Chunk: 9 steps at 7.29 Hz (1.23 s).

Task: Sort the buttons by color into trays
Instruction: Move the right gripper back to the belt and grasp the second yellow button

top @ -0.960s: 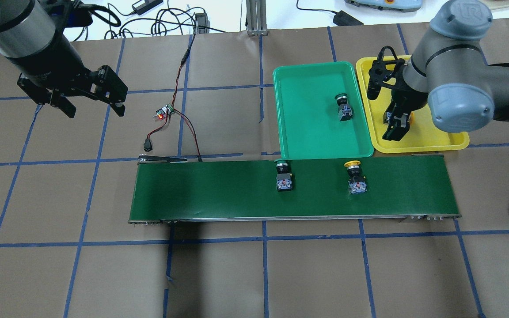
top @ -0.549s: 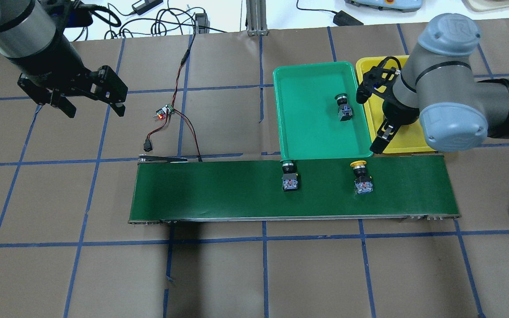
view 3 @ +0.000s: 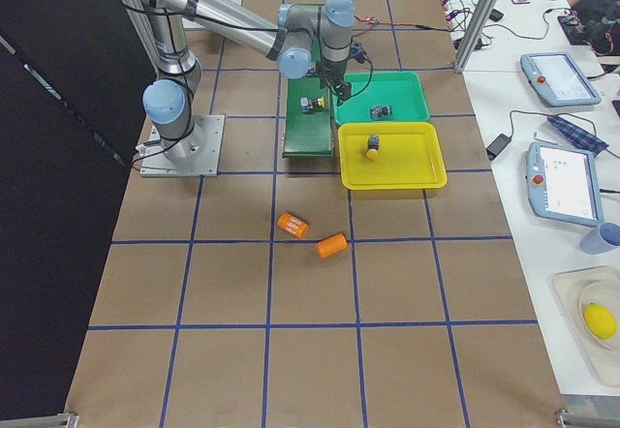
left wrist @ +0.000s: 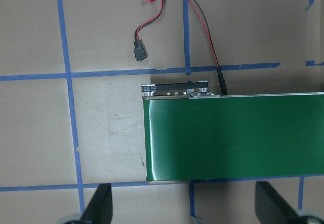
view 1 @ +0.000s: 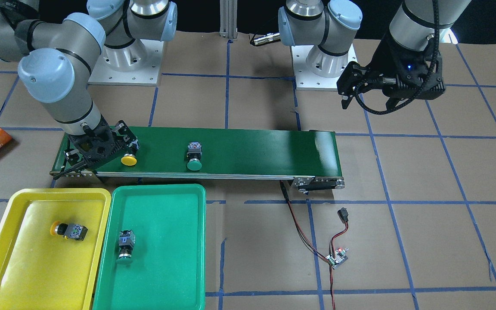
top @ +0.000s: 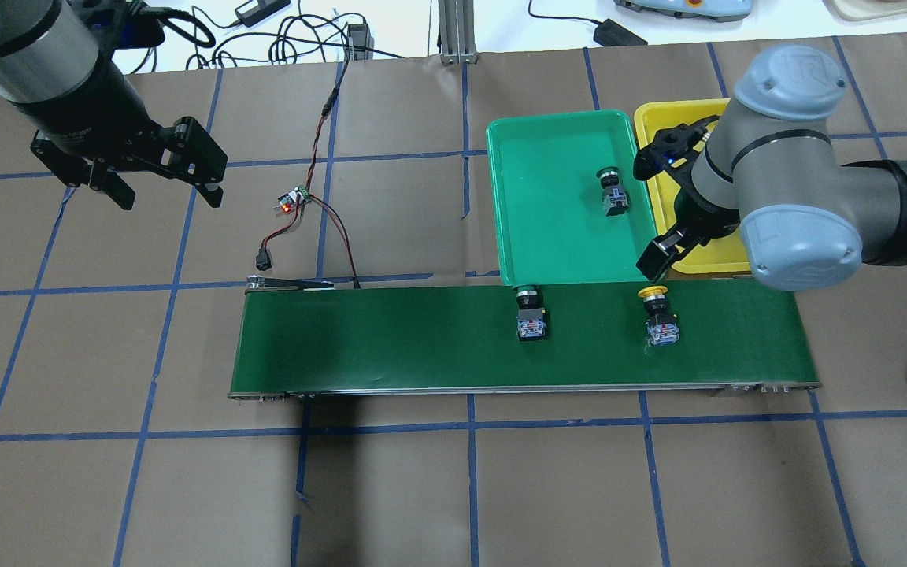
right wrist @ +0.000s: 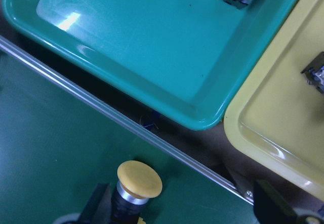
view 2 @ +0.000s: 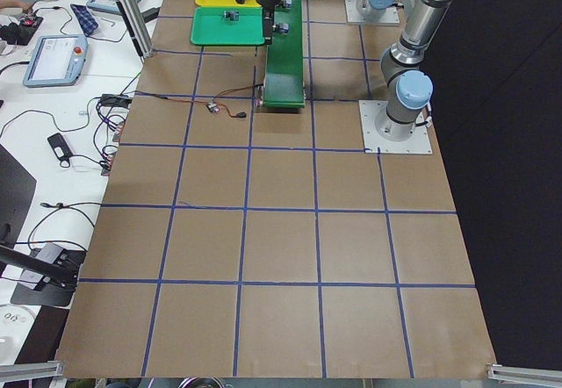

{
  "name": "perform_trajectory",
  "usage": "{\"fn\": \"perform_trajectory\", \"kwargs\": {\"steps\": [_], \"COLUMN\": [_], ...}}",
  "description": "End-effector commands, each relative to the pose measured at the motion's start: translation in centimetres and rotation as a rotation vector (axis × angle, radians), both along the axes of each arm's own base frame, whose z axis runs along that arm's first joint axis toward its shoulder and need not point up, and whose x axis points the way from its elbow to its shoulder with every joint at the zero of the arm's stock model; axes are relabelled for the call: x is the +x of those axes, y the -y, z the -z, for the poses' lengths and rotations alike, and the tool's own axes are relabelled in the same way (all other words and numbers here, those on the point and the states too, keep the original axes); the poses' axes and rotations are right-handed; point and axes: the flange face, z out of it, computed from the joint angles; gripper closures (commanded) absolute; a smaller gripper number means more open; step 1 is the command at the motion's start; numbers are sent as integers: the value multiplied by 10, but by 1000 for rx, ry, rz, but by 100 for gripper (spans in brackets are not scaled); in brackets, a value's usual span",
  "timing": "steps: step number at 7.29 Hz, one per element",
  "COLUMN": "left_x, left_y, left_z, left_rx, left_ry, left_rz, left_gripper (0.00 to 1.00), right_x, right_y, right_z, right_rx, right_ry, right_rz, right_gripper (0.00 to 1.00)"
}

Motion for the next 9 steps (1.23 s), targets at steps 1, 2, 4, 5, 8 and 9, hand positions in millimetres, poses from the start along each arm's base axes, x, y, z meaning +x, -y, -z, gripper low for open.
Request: {"fn": "perform_trajectory", "kwargs": {"steps": [1, 2, 4, 5, 8, 9], "left_x": [0, 0, 0, 0, 0, 0], "left_y": [0, -1, 0, 0, 0, 0], "left_z": [0, 0, -1, -1, 1, 0], "left_rx": [0, 0, -2, -2, 1, 0], "left_ry": [0, 0, 0, 0, 0, 0], "left_rz": [-2, 0, 0, -2, 0, -2], "left_gripper": [0, 0, 0, 0, 0, 0], "right_x": [-5, -8, -27, -41, -45, -44], "right_y": [-3, -5, -10, -14, -32, -31], "right_z": [-1, -2, 7, 17, 49, 50], "right_rx": [-5, -5, 28, 53, 101, 101], "right_ry": [-1, -1, -26, -25, -15, -10], "right_rz": [138, 226, 281, 311, 330, 330], "right_gripper": [0, 0, 0, 0, 0, 0]}}
